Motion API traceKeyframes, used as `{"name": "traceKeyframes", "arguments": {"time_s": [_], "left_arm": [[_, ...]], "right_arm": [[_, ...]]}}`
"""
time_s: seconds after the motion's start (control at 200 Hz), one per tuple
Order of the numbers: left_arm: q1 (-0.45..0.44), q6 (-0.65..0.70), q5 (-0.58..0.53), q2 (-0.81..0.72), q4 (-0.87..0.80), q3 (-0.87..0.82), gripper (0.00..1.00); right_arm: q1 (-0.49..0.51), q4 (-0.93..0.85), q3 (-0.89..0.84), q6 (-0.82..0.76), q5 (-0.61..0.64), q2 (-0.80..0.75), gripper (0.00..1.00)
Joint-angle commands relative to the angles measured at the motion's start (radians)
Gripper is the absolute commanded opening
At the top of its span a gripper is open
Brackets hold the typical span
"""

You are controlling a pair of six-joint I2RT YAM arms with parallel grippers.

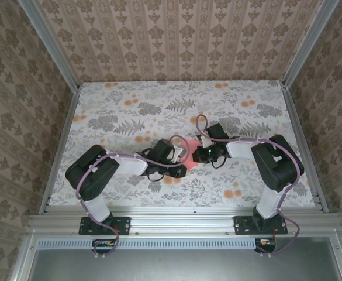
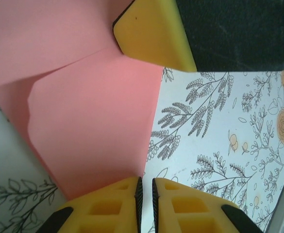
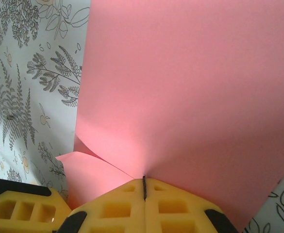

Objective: Fold a paper plane with a square sheet of paper (pick it up from the middle)
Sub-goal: Third fold the triangle at the center of the table.

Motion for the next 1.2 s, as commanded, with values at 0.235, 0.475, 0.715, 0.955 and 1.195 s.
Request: {"name": "traceKeyframes", "arguments": {"time_s": [0.235,0.475,0.715,0.955,1.195], "left_arm": [[0.010,-0.017,0.025,-0.049,-0.070,-0.097,0.17],[0.010,-0.024,0.033,-0.072,-0.062,-0.155,0.16],[0.010,0.001,0.014,-0.119,-0.142,-0.174,0.16],[0.010,-0.006,0.015,-0.171,-0.169,-0.130,0.16],[0.011,-0.036,-0.004,-0.254,-0.184,-0.011,0.17]], "right_arm": [[-0.006,-0.190,-0.028,-0.037,0.152,0.068,0.00],[-0.008,-0.204,-0.022,-0.046,0.158,0.065,0.00],[-0.009,-0.212,-0.019,-0.049,0.156,0.056,0.00],[-0.007,-0.216,-0.013,-0.052,0.136,0.048,0.00],[-0.003,-0.219,-0.002,-0.052,0.113,0.032,0.00]]}}
